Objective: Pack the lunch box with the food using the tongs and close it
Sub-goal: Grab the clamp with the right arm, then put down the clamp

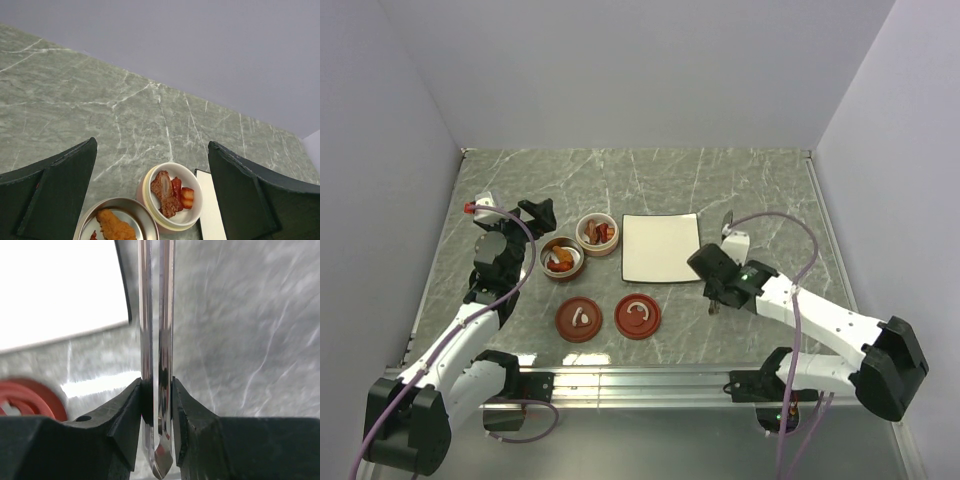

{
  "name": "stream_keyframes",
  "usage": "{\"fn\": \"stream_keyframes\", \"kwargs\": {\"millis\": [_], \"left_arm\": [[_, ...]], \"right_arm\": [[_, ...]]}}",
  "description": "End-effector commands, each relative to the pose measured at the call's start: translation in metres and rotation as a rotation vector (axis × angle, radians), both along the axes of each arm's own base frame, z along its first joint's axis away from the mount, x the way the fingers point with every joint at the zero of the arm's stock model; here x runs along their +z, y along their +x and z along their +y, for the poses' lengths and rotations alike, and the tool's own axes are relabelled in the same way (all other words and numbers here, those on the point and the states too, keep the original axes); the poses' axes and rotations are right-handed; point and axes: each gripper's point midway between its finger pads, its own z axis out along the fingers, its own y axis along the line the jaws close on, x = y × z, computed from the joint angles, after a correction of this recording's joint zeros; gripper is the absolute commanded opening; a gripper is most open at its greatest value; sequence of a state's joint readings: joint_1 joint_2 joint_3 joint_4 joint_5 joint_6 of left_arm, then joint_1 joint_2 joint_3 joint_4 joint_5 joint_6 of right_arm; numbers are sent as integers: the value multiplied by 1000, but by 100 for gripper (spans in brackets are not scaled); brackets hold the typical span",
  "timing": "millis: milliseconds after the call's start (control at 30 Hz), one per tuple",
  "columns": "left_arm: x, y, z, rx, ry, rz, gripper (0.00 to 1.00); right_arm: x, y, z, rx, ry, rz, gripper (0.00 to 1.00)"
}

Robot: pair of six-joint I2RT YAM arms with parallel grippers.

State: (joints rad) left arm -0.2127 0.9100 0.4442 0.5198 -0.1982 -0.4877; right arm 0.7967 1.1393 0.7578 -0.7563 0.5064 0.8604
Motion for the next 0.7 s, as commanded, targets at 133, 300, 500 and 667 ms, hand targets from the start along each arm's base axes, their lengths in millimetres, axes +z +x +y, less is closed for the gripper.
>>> {"fn": "stream_keyframes", "kwargs": {"millis": [133, 300, 500, 667], "left_arm": [[20, -3, -1, -12, -18, -69, 100], [19, -3, -1, -13, -17, -66, 99], [21, -5, 1, -7, -20, -75, 100], [21, -5, 1, -8, -22, -75, 99]], "right_arm": [[39, 64, -22, -35, -46, -107, 34], [38, 95, -21, -4, -39, -77, 35], [4, 115, -31, 0, -77, 38, 35], [-20, 114, -48, -27, -104, 105, 36]]}}
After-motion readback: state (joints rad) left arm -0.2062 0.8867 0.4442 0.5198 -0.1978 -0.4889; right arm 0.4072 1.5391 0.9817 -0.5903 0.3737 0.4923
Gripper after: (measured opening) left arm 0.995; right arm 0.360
